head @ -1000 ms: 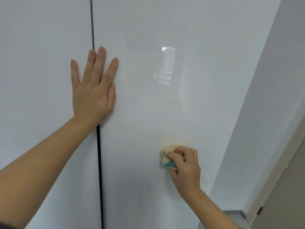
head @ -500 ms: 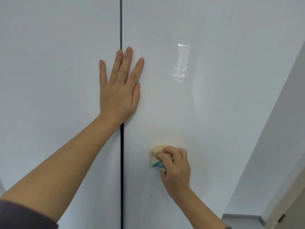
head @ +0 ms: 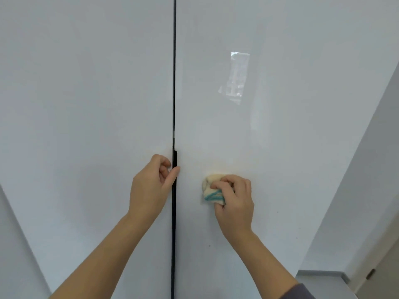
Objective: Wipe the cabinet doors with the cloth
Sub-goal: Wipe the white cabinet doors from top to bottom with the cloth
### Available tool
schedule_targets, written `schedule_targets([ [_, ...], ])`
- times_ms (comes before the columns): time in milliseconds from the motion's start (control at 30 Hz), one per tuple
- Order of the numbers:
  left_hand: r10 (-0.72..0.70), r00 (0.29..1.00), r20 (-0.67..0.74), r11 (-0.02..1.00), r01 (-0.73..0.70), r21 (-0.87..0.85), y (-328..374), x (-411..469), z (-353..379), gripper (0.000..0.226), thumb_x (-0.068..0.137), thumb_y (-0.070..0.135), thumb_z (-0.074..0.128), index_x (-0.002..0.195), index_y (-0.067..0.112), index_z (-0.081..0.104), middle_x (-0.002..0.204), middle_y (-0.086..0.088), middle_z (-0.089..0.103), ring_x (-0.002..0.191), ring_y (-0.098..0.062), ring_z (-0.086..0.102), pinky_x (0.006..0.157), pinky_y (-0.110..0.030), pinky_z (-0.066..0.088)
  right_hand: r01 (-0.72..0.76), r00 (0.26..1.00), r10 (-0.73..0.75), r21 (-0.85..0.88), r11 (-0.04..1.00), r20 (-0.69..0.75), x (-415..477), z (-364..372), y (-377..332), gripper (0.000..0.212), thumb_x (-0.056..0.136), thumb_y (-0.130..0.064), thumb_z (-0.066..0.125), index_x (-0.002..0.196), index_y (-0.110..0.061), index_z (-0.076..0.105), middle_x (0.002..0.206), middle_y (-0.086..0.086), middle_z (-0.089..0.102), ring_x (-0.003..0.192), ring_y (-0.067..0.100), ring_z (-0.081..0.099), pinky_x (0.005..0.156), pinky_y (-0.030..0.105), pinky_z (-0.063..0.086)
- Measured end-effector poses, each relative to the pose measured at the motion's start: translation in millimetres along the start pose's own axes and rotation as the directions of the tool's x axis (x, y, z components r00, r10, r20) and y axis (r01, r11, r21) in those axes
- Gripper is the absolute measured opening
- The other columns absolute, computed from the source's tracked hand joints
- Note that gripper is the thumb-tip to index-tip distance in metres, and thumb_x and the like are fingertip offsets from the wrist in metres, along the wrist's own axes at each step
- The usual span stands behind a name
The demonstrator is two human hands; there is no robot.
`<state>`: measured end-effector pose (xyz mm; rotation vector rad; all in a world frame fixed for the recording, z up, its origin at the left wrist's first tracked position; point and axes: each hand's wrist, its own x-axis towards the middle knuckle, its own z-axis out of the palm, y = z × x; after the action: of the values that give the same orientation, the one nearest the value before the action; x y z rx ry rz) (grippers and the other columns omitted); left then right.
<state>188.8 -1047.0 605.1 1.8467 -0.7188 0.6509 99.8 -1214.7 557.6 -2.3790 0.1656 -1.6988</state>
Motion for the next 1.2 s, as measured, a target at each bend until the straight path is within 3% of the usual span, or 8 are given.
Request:
schedule_targets([
  [233,0.024,0.989,0.144,0.986,0.000,-0.166,3.7,18.9,-14.3,0.034,0.090,0.016,0.067,0.112,0.031,0.045,0.068,0.005,0.061,0.055,-0.011,0.063,0.068,-0.037,0.055,0.036,0.991,-0.025,0.078,0.996,-0.129,51.0,15.4,-41.6,0.031,0.072,0.001,0.055,0.095,-0.011,0.072,0.108,-0.001,0.057,0.096,0.022,0.047,0.065,0.026,0.045],
  [367,0.014,0.981,0.193,0.960,0.040,-0.276,-5.7,21.1,-17.6,0.024,0.091,0.009,0.064,0.104,0.026,0.054,0.069,-0.003,0.063,0.056,-0.017,0.066,0.068,-0.038,0.058,0.079,0.989,-0.068,0.078,0.994,-0.133,54.5,20.3,-47.9,0.033,0.071,0.005,0.055,0.095,-0.010,0.072,0.108,0.001,0.062,0.095,0.023,0.047,0.065,0.030,0.046],
  [567,-0.025,0.979,0.204,0.927,0.098,-0.361,-6.1,22.7,-15.7,0.020,0.089,0.002,0.067,0.085,0.022,0.064,0.069,-0.009,0.066,0.056,-0.018,0.066,0.059,-0.017,0.053,0.204,0.975,-0.197,0.054,0.978,-0.105,59.7,20.6,-55.9,0.027,0.077,0.003,0.053,0.089,-0.009,0.073,0.105,-0.002,0.069,0.091,0.022,0.046,0.062,0.031,0.047],
  [733,-0.007,0.980,0.199,0.924,0.082,-0.374,-9.0,22.9,-15.2,0.023,0.089,0.001,0.065,0.085,0.023,0.064,0.070,-0.007,0.067,0.058,-0.014,0.066,0.059,-0.016,0.054,0.220,0.971,-0.211,0.076,0.973,-0.109,46.9,31.5,-56.5,0.023,0.080,0.003,0.054,0.088,-0.007,0.074,0.103,0.000,0.070,0.092,0.022,0.046,0.067,0.029,0.047],
  [900,0.013,0.984,0.176,0.933,0.051,-0.356,-13.6,19.2,-14.6,0.022,0.089,0.005,0.066,0.087,0.026,0.064,0.070,-0.004,0.067,0.060,-0.015,0.067,0.064,-0.025,0.058,0.235,0.969,-0.228,0.071,0.969,-0.093,22.0,38.9,-48.4,0.018,0.083,0.002,0.058,0.086,-0.007,0.074,0.101,-0.001,0.070,0.091,0.021,0.047,0.068,0.024,0.045],
  [1033,-0.033,0.987,0.160,0.937,0.086,-0.339,-18.2,4.7,-9.2,0.016,0.090,0.007,0.067,0.088,0.023,0.065,0.069,-0.001,0.067,0.061,-0.015,0.067,0.066,-0.029,0.059,0.294,0.956,-0.294,0.049,0.955,-0.009,-12.2,45.3,-34.5,0.026,0.082,0.009,0.052,0.081,-0.008,0.072,0.099,-0.003,0.069,0.085,0.020,0.046,0.070,0.020,0.039],
  [1100,-0.072,0.984,0.160,0.941,0.121,-0.316,-22.3,-7.2,-4.4,0.013,0.089,0.009,0.068,0.087,0.021,0.065,0.069,0.002,0.067,0.061,-0.013,0.067,0.067,-0.030,0.059,0.346,0.934,-0.349,0.050,0.937,0.076,-42.8,51.1,-20.2,0.030,0.087,0.011,0.048,0.081,-0.008,0.070,0.097,-0.004,0.070,0.080,0.019,0.047,0.065,0.024,0.043],
  [1200,-0.117,0.982,0.146,0.948,0.154,-0.279,-29.3,-24.8,2.9,0.011,0.087,0.011,0.071,0.084,0.020,0.064,0.069,0.006,0.066,0.061,-0.010,0.066,0.066,-0.030,0.059,0.465,0.861,-0.464,0.050,0.884,0.206,-74.5,53.4,1.6,0.020,0.095,0.003,0.052,0.094,-0.014,0.063,0.100,-0.004,0.070,0.080,0.019,0.047,0.061,0.032,0.045],
])
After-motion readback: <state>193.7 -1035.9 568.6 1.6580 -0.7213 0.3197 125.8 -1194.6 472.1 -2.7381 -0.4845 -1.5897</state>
